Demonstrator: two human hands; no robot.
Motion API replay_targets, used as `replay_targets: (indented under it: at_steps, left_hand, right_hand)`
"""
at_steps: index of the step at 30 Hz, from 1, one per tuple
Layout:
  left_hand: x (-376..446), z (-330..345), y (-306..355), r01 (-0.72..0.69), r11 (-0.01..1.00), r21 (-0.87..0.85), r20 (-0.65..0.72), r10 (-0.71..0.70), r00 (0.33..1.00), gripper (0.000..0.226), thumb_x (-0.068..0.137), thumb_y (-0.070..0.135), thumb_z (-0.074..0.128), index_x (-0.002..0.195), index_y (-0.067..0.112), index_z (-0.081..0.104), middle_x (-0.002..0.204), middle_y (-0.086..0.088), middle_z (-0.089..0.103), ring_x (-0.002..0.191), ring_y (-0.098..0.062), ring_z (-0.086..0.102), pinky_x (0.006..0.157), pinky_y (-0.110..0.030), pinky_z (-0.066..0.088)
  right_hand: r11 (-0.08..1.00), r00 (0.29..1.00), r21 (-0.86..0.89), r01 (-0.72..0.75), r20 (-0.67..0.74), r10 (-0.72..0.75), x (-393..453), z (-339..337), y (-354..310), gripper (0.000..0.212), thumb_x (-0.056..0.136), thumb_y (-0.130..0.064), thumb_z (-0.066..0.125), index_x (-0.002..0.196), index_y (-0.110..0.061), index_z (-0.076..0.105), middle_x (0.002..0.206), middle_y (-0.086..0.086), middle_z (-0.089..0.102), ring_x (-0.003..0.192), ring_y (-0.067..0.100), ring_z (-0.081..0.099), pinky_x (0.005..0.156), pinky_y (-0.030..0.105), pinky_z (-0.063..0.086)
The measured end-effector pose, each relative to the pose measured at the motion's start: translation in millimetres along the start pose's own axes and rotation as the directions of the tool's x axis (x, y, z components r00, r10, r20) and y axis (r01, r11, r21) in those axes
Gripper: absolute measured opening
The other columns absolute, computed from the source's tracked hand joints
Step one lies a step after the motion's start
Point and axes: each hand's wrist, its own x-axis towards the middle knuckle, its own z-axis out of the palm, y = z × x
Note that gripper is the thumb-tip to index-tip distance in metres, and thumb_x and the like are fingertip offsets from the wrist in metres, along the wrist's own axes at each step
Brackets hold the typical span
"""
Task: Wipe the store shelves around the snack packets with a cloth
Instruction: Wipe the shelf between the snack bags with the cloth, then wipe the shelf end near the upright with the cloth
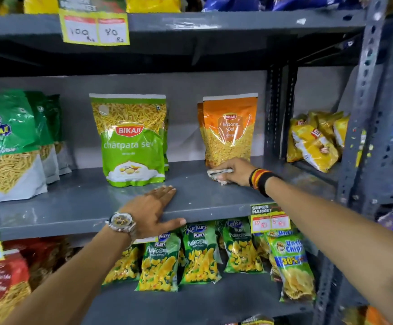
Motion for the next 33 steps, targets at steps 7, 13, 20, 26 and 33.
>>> replay_targets:
  at_steps: [7, 13, 20, 26, 33]
  left_hand:
    - [-3, -1, 4, 0.011, 1.000, -0.011, 0.006, -0.011, 1.000, 0.112, 0.077, 0.094, 0.020, 0.161, 0.020, 0.016, 0.168, -0.001, 0.020, 0.151, -0.018, 0.027, 0.122, -0.036, 0.025]
    - [-4, -2, 4, 0.016, 1.000, -0.023, 0.003, -0.016, 1.000, 0.113, 0.076, 0.095, 0.020, 0.160, 0.019, 0.021, 0.166, -0.001, 0.025, 0.150, -0.020, 0.031, 0.119, -0.043, 0.033]
    - [-5, -3, 4, 0.012, 1.000, -0.028, -0.012, -0.013, 1.000, 0.117, 0.073, 0.096, 0.015, 0.159, 0.017, 0.023, 0.166, -0.003, 0.027, 0.150, -0.021, 0.031, 0.121, -0.039, 0.029]
    - [-5, -3, 2, -0.007, 0.999, -0.040, -0.002, 0.007, 1.000, 0.109, 0.081, 0.090, 0.027, 0.160, 0.015, 0.021, 0.166, -0.006, 0.026, 0.150, -0.024, 0.030, 0.121, -0.041, 0.028]
    - [9, -18, 43, -0.048, 0.999, -0.023, -0.014, 0.048, 0.999, 0.105, 0.084, 0.088, 0.029, 0.159, 0.015, 0.022, 0.166, -0.006, 0.027, 0.148, -0.025, 0.034, 0.119, -0.039, 0.029]
  right_hand:
    - [0.993, 0.978, -0.031, 0.112, 0.183, -0.104, -7, -1, 5, 0.039, 0.095, -0.031, 0.056, 0.134, -0.029, 0.055, 0.137, -0.001, 0.057, 0.122, 0.021, 0.053, 0.101, 0.030, 0.045]
    - [0.960, 0.868, 0.142, 0.240, 0.411, -0.277, -95, -18, -39, 0.035, 0.095, -0.034, 0.056, 0.127, -0.048, 0.054, 0.108, 0.002, 0.068, 0.085, 0.023, 0.067, 0.076, 0.032, 0.055]
    - [0.996, 0.996, 0.069, -0.062, 0.074, 0.057, -46, -33, -9, 0.036, 0.093, -0.017, 0.062, 0.128, -0.015, 0.061, 0.127, 0.004, 0.061, 0.116, 0.017, 0.057, 0.080, 0.013, 0.043]
    - [0.991, 0.952, 0.135, 0.003, 0.302, -0.044, -106, -13, -52, 0.039, 0.091, -0.027, 0.064, 0.129, -0.030, 0.059, 0.123, -0.003, 0.068, 0.099, 0.011, 0.064, 0.091, 0.026, 0.052]
    - [0.996, 0.996, 0.030, -0.086, 0.009, 0.086, -112, -90, -11, 0.037, 0.088, -0.030, 0.066, 0.125, -0.031, 0.061, 0.131, -0.008, 0.061, 0.118, 0.007, 0.056, 0.109, 0.032, 0.039]
